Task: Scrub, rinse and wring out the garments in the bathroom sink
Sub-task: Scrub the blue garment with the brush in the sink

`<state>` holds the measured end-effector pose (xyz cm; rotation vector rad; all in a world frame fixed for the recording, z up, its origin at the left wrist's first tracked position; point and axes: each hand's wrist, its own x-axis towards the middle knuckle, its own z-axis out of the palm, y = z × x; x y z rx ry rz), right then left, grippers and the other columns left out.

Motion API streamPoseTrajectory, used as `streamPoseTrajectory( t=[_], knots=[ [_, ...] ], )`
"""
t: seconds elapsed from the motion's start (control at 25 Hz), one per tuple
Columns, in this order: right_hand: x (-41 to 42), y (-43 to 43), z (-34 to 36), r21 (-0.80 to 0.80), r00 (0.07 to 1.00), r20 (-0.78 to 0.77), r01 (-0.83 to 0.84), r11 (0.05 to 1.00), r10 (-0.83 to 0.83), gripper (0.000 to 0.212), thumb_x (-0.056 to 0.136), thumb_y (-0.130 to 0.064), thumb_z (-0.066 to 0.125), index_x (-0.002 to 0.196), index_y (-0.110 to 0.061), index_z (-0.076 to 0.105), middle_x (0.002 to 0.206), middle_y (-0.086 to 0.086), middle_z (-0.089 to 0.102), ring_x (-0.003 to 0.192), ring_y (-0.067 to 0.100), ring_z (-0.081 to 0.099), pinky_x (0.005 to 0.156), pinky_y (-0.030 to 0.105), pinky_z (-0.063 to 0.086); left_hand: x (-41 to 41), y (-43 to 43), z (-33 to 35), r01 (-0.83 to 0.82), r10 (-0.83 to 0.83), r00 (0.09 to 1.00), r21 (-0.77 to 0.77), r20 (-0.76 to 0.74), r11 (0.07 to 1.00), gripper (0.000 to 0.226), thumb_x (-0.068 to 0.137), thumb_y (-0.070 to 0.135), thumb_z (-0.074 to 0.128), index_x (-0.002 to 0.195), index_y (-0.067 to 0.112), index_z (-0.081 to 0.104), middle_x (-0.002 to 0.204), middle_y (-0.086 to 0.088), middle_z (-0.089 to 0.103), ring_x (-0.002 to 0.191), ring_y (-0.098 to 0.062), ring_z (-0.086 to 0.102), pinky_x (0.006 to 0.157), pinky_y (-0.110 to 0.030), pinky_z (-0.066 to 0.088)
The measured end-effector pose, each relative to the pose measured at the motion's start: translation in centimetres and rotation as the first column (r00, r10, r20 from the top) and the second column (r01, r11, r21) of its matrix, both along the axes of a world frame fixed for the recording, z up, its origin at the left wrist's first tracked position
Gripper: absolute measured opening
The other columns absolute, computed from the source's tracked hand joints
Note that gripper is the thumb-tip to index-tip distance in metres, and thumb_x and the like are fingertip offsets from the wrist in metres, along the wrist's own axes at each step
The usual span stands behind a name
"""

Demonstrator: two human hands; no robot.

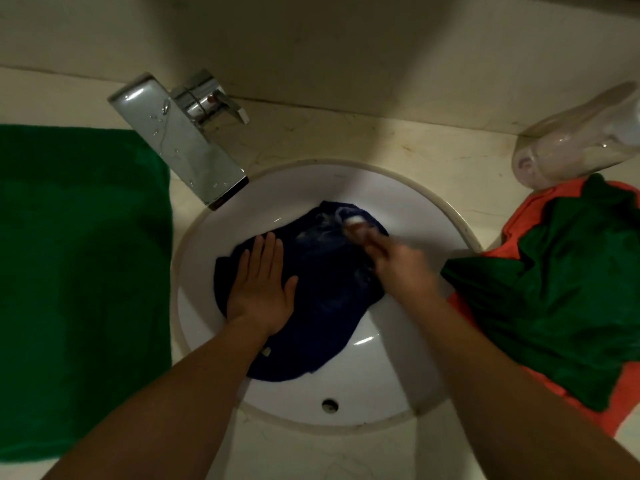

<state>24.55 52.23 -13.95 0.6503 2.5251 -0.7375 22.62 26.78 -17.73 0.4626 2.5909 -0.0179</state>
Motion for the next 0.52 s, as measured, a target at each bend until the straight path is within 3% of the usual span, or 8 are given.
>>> streamPoseTrajectory(
  t=[0.08, 0.16, 0.24, 0.32, 0.52],
  knots=[
    [0.7, 2.6, 0.6, 0.082, 0.988, 0.027, 0.152, 0.985, -0.155, 0.042, 0.102, -0.054, 0.049, 0.144, -0.047, 0.051, 0.122, 0.014, 0.071, 0.108, 0.037, 0.066, 0.093, 0.041, 0.054, 0.0, 0.1, 0.0, 0.022, -0.022, 1.0, -0.002, 0.001, 1.0, 0.071, 0.104, 0.051, 0.001, 0.152, 0.009, -0.029, 0.161, -0.009, -0.035, 0.15, -0.024, -0.03, 0.123, -0.042, -0.016],
    [0.9, -0.4, 1.0, 0.027, 0.984, -0.039, 0.172, 0.985, -0.171, 0.043, 0.104, -0.051, 0.047, 0.147, -0.046, 0.049, 0.123, 0.015, 0.07, 0.107, 0.037, 0.066, 0.09, 0.039, 0.052, -0.1, 0.2, 0.0, 0.032, -0.032, 0.999, -0.001, 0.005, 0.999, 0.071, 0.104, 0.051, 0.001, 0.152, 0.009, -0.03, 0.161, -0.009, -0.035, 0.15, -0.024, -0.03, 0.123, -0.042, -0.016],
    [0.8, -5.5, 1.0, -0.11, 0.997, -0.082, 0.005, 0.994, -0.015, 0.043, 0.106, -0.049, 0.046, 0.148, -0.047, 0.047, 0.13, 0.014, 0.067, 0.112, 0.036, 0.065, 0.09, 0.037, 0.052, 0.0, 0.3, 0.1, 0.035, -0.035, 0.999, -0.011, -0.01, 0.999, 0.071, 0.104, 0.05, 0.003, 0.152, 0.007, -0.029, 0.161, -0.01, -0.033, 0.151, -0.025, -0.028, 0.124, -0.042, -0.015],
    [0.9, -6.8, 0.7, -0.139, 0.989, -0.085, -0.132, 0.981, 0.121, 0.042, 0.106, -0.049, 0.046, 0.148, -0.048, 0.046, 0.135, 0.011, 0.066, 0.117, 0.036, 0.064, 0.093, 0.038, 0.053, -0.1, 0.2, 0.0, 0.024, -0.024, 0.999, -0.011, -0.021, 1.0, 0.072, 0.104, 0.05, 0.004, 0.152, 0.006, -0.028, 0.161, -0.011, -0.032, 0.151, -0.025, -0.027, 0.124, -0.042, -0.014],
    [2.4, 1.9, 0.6, 0.079, 0.978, -0.008, 0.209, 0.975, -0.209, 0.042, 0.103, -0.056, 0.042, 0.143, -0.048, 0.051, 0.117, 0.012, 0.072, 0.102, 0.035, 0.067, 0.087, 0.04, 0.054, 0.1, 0.1, -0.2, 0.015, -0.016, 1.0, 0.022, 0.019, 1.0, 0.068, 0.1, 0.049, -0.01, 0.149, 0.008, -0.034, 0.159, -0.01, -0.038, 0.148, -0.022, -0.033, 0.123, -0.042, -0.017]
  ],
)
